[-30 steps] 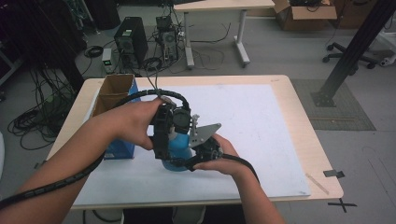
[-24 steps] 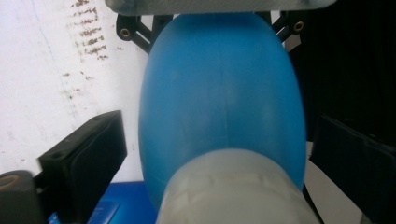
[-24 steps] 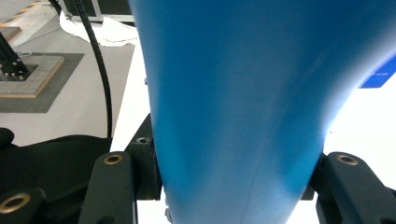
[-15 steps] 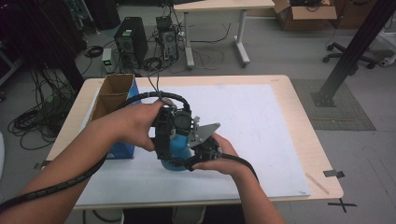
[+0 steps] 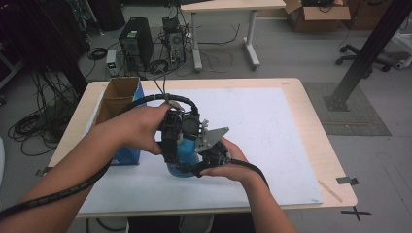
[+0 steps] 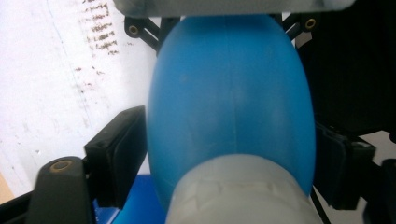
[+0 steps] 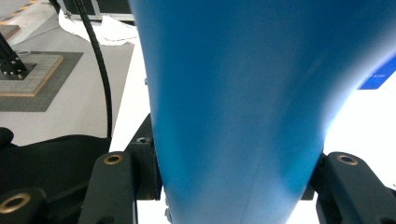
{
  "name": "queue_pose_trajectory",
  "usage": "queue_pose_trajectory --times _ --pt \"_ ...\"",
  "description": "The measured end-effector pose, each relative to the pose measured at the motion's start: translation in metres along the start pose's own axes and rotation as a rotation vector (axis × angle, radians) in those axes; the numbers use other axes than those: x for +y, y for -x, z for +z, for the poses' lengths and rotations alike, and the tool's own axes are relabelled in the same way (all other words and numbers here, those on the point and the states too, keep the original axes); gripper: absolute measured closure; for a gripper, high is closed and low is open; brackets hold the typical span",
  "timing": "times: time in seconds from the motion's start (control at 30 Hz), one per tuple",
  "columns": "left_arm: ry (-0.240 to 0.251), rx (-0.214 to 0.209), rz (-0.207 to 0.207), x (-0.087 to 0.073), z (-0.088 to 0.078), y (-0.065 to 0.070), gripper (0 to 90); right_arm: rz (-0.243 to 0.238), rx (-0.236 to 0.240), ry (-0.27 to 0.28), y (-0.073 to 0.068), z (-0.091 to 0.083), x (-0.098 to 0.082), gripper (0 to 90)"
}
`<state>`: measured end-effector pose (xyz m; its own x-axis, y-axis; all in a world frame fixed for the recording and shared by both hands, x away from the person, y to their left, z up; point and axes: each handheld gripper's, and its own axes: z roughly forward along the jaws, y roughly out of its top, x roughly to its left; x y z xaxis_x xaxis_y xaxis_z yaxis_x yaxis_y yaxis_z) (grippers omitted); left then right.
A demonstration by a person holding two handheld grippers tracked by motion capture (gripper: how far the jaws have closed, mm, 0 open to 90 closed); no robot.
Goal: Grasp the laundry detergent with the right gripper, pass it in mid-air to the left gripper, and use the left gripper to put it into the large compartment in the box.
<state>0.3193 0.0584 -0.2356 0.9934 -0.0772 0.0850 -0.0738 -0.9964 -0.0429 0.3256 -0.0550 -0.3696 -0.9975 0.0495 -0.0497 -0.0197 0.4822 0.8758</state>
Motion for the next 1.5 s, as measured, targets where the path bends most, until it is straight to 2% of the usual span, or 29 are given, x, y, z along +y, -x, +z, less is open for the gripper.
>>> queue_pose_trajectory --times 0.3,0.6,0.83,1.1,1.2,1.33,1.5 --pt "0.001 0.004 0.004 0.0026 -0.0007 0.0003 23.8 0.005 -0.005 0.005 0.0001 -0.0016 -0.0006 43.8" --pt "-0.008 0.006 0.006 0.0045 -0.0013 0.0016 29.7 0.012 -0.007 0.005 -0.0007 -0.0027 -0.0014 43.8" --pt "-0.007 -0.004 -0.011 0.0044 -0.0004 0.0001 36.0 0.005 -0.009 0.011 -0.0011 -0.0033 0.0001 43.8" --pt "-0.048 0.027 -0.010 0.0067 -0.0008 0.0034 38.7 -0.001 -0.013 0.007 -0.0020 -0.0037 0.0009 43.9" --pt "-0.044 0.024 -0.014 0.0065 -0.0030 0.0021 39.0 0.005 -0.018 0.016 -0.0026 -0.0045 0.0010 43.8" --pt "0.000 0.024 -0.019 0.0064 -0.0059 0.0004 39.1 0.003 -0.030 0.038 -0.0022 -0.0069 0.0007 43.1" --pt "-0.009 0.017 -0.021 0.0086 -0.0055 -0.0005 39.1 0.008 -0.027 0.047 -0.0021 -0.0073 -0.0009 42.5"
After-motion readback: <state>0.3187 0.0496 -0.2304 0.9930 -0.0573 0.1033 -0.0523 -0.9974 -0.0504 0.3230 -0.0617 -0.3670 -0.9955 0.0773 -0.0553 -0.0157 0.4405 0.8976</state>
